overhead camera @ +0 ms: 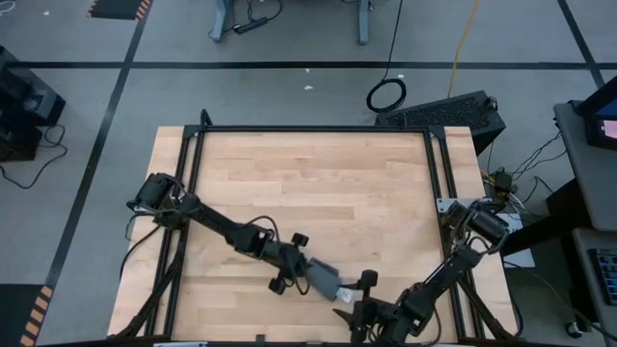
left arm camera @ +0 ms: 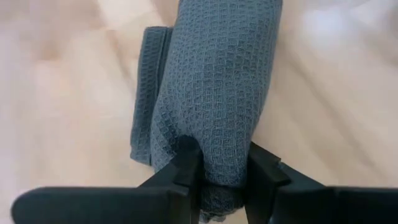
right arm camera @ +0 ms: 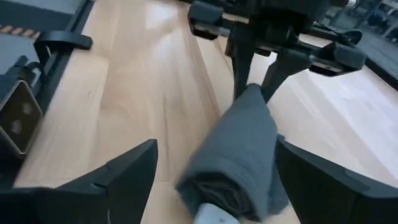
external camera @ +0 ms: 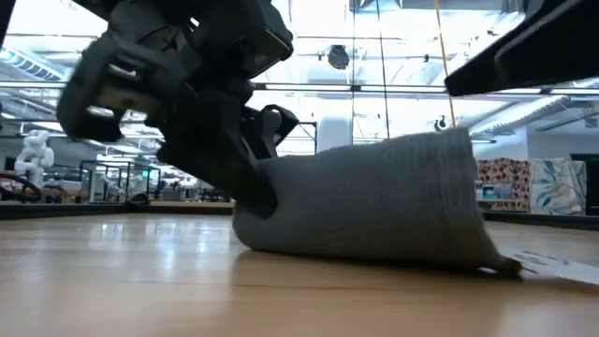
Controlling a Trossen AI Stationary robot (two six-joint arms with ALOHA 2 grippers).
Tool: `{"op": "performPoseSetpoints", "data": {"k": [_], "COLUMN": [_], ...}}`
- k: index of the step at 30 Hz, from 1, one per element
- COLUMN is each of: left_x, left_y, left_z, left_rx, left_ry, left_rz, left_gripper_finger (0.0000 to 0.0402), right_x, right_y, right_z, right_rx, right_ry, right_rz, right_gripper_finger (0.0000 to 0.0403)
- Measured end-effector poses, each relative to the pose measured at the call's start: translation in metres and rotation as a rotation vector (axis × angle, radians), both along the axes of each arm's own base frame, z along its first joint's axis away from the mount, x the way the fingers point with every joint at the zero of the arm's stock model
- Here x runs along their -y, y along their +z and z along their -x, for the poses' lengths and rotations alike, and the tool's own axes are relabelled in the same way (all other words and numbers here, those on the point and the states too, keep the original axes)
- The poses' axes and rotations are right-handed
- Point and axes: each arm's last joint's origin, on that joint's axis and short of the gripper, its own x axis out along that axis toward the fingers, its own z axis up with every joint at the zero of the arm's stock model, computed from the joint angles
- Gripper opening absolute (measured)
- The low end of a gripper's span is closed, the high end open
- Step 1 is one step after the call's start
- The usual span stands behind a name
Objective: Roll towel into tight, uniform cylinder
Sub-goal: Roll the towel
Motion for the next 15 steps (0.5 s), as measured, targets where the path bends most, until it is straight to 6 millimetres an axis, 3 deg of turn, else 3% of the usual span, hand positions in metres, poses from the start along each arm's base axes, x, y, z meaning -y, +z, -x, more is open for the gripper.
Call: {"op": "performPoseSetpoints", "data": {"k": [5, 10, 15], "left_x": [-0.008, -0.018, -0.02], "left_y": [0.002, 0.001, 0.001], "left_z": [-0.004, -0.006, -0.007], "left_rx": [-0.05, -0.093, -0.105], "left_ry": [-0.004, 0.053, 0.064], "left_rz": [0.128, 0.196, 0.214], "left_gripper_finger": [0.0082, 0.0083, 0.0083], "right_x": [0.003, 0.015, 0.021], "right_y": [-0.02, -0.037, -0.049], "right_z": [-0.011, -0.022, -0.027], "right_rx": [0.067, 0.103, 0.098], "right_ry": [-0.091, -0.23, -0.303], "right_rz": [-0.041, -0.227, -0.369], "right_gripper_finger": [0.0314, 0.0309, 0.0255]}}
